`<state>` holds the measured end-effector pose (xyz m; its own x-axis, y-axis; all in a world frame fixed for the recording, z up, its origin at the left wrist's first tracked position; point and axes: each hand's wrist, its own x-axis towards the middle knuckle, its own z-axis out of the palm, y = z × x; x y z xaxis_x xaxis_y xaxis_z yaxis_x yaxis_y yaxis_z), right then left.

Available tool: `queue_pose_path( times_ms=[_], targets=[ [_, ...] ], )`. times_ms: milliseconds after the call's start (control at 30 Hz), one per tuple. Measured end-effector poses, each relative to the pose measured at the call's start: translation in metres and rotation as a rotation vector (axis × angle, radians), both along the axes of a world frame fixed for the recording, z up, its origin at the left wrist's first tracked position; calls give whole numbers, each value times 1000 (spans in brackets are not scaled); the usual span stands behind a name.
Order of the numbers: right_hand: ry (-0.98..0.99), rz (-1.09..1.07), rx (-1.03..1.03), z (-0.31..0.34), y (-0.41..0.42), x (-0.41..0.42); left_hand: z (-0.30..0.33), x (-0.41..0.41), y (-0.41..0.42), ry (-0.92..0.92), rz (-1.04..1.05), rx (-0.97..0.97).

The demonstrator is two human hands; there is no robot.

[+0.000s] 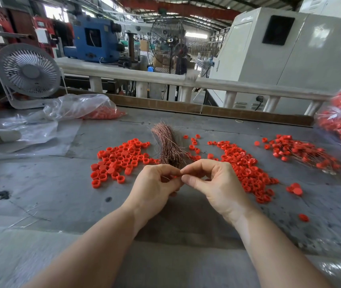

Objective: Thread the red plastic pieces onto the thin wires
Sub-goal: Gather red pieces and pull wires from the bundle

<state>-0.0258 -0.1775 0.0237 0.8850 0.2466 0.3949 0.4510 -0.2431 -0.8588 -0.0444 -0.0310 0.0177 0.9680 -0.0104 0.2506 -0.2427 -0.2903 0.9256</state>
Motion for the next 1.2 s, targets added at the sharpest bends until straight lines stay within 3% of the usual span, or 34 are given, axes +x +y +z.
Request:
queue_pose_path(
  times_ms=[200,367,600,733,900,1200],
  targets=[
    [-6,6,10,-1,0,1,-1,0,0,-58,-9,97],
    [24,2,23,-1,1,1,-2,0,-1,-44,-18,68],
    [163,-69,554,8,-2,2,-5,3,-1,19,26,-13],
    [82,-226,700,10,-7,6,-7,4,0,29,60,14],
    [-193,-474,596,10,-12,8,-7,4,-1,35,60,22],
    [-567,-579,201,8,-7,1,-5,2,-1,30,17,116]
  ],
)
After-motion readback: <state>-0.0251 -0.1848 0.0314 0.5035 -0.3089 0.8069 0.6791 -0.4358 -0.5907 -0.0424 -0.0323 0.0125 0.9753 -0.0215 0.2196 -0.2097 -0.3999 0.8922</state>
